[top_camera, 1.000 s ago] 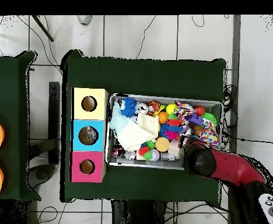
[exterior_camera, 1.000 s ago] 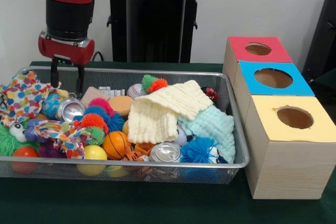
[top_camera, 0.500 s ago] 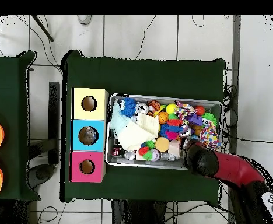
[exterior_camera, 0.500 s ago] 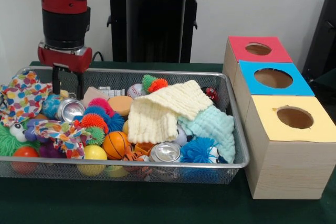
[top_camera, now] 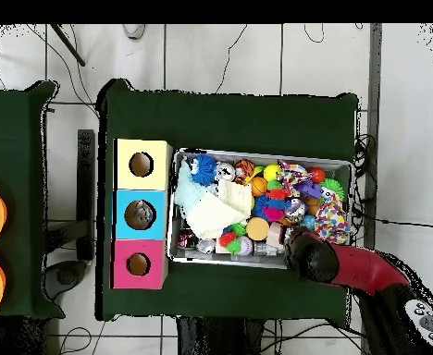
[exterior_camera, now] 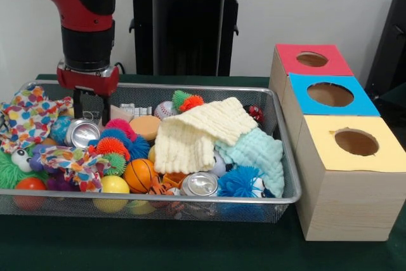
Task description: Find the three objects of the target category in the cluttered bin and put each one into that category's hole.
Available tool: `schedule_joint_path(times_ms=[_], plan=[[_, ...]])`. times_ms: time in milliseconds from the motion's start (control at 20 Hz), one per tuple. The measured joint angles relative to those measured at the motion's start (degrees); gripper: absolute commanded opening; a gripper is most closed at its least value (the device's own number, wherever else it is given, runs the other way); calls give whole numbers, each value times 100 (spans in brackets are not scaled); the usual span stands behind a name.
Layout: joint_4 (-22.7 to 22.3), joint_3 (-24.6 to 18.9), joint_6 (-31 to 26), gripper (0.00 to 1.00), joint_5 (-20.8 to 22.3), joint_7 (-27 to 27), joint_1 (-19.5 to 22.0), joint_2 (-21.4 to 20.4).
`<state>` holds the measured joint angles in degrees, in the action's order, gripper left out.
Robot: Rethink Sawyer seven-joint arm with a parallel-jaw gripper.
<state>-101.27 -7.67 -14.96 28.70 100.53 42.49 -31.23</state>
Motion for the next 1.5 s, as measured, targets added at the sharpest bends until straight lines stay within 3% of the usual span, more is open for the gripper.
schedule_joint_path(times_ms=[550, 1000, 1500], plan=[[-17, -4, 1, 100, 129, 0, 55, -49], [-306, -13, -8, 100, 169, 0, 590, -419], [-412, -15, -8, 100, 499, 0, 1130, -420]])
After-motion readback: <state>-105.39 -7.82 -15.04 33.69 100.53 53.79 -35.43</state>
